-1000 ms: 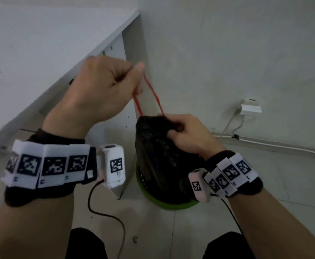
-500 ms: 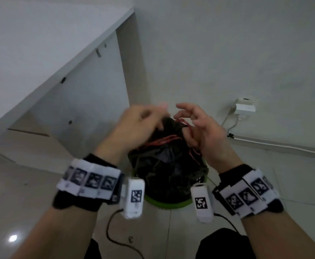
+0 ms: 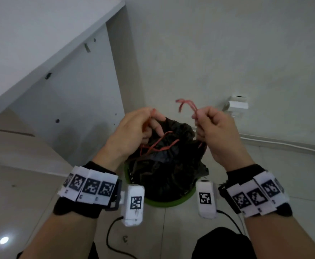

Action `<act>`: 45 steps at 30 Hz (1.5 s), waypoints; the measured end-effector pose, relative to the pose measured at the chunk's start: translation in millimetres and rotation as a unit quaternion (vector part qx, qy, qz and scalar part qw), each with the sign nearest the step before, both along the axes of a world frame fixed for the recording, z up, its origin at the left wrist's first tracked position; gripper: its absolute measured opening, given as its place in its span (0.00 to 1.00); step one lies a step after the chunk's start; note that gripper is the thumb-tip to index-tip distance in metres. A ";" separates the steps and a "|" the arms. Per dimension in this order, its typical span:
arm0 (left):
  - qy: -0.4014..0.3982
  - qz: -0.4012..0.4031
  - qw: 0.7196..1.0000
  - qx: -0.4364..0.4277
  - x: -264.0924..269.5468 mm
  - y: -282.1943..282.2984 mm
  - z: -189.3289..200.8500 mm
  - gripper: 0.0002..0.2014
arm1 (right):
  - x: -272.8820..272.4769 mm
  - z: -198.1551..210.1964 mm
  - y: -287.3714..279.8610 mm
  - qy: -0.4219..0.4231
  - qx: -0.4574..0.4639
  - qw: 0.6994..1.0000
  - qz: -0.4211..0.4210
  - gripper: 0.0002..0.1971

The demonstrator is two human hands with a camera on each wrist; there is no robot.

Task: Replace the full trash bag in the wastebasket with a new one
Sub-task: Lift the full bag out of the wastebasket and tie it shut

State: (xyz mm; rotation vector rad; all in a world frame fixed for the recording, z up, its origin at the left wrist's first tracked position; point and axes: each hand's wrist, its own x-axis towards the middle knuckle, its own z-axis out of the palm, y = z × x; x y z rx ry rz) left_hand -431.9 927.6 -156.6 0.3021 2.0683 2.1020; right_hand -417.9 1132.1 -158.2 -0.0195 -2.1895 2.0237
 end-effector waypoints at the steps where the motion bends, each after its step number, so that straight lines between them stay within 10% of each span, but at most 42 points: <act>1: 0.007 -0.028 1.000 -0.010 2.3 1.5 1.2 0.17 | -0.6 3.8 -0.9 0.006 -0.074 0.997 0.024 0.12; 6: -0.017 -0.081 0.997 0.013 11.0 14.8 0.4 0.15 | 7.3 11.2 -17.5 0.049 0.007 0.986 0.161 0.09; 16: -0.073 -0.002 0.996 0.057 7.0 7.2 -12.7 0.06 | -9.7 -4.4 -9.1 0.094 -0.004 0.994 0.048 0.10; 20: 0.014 -0.014 0.998 -0.066 7.4 1.8 -4.0 0.13 | -7.2 1.7 2.6 0.079 -0.036 0.996 0.023 0.12; 24: 0.079 0.096 0.991 0.054 -0.3 11.7 37.4 0.14 | 14.7 12.8 -4.1 0.078 -0.095 0.978 0.169 0.10; 27: 0.169 0.020 0.983 -0.070 3.4 31.2 55.2 0.13 | 17.4 27.4 -14.2 0.101 -0.138 0.960 0.223 0.10; 33: 0.095 -0.078 0.985 -0.121 14.0 28.4 31.5 0.07 | -4.9 39.4 0.9 0.074 -0.235 0.969 0.033 0.17; 37: 0.136 -0.102 0.969 -0.181 25.7 11.0 21.7 0.09 | -9.7 30.2 26.3 0.059 -0.023 0.996 -0.064 0.11; 41: 0.224 -0.034 0.962 -0.150 14.7 8.0 49.3 0.09 | 15.5 24.5 21.1 -0.026 0.150 0.966 0.210 0.10; 45: 0.215 -0.048 0.968 -0.124 9.5 19.8 53.9 0.06 | 28.5 38.9 18.3 -0.018 -0.077 0.905 0.418 0.09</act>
